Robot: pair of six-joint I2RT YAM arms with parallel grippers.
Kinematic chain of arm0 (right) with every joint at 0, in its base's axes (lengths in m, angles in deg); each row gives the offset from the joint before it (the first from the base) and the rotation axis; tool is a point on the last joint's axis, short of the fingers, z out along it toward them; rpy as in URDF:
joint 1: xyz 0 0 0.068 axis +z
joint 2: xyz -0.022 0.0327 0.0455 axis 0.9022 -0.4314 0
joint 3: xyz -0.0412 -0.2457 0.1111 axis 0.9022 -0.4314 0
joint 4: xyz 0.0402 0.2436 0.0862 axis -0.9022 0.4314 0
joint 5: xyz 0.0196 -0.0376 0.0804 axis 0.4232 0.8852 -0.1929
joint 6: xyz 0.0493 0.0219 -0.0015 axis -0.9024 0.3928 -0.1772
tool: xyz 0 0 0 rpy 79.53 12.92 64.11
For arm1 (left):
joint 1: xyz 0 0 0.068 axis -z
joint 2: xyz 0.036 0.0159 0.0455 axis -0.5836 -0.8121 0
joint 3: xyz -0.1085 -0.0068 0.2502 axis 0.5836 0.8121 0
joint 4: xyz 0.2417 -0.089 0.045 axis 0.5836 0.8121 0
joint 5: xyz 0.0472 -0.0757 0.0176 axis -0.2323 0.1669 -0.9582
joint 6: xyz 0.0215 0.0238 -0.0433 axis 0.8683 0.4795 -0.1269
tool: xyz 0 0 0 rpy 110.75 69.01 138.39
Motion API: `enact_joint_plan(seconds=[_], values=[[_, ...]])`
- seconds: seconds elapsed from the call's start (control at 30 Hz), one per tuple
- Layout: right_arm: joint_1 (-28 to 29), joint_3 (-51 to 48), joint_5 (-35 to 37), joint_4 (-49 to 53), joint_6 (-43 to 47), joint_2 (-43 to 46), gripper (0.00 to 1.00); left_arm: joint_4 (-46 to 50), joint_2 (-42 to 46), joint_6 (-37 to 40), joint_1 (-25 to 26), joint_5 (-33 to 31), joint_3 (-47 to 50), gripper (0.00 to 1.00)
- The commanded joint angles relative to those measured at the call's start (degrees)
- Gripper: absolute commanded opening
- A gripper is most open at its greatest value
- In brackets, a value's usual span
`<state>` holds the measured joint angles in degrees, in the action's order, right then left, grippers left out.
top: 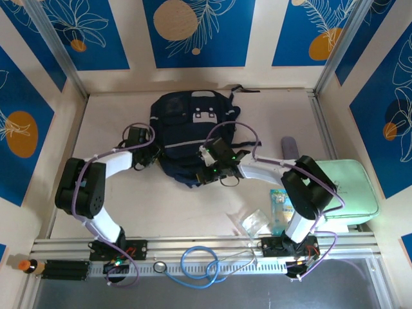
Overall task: Pack the student bag
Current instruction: Zip the student bag at the top-center of the table.
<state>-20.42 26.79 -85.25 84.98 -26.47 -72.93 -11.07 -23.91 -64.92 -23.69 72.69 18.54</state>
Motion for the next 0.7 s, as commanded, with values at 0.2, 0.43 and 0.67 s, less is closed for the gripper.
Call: enact_joint_plan(seconds=[0.2, 0.43, 0.67], values=[[2.2, 13.65, -8.37, -1.98, -1.63, -8.88, 0.0, 9.06, 12.96, 3.31, -5.69, -2.17, 4.83, 0.5], [2.72, 15.88, -8.37, -2.63, -1.81, -11.54, 0.0, 21.88, 18.55, 5.16, -4.4, 1.98, 1.99, 0.56], [3.39, 15.98, -7.73, -2.51, -1.99, -12.28, 0.0, 27.26, 15.98, 0.26, 1.76, -0.87, -2.79, 0.54]])
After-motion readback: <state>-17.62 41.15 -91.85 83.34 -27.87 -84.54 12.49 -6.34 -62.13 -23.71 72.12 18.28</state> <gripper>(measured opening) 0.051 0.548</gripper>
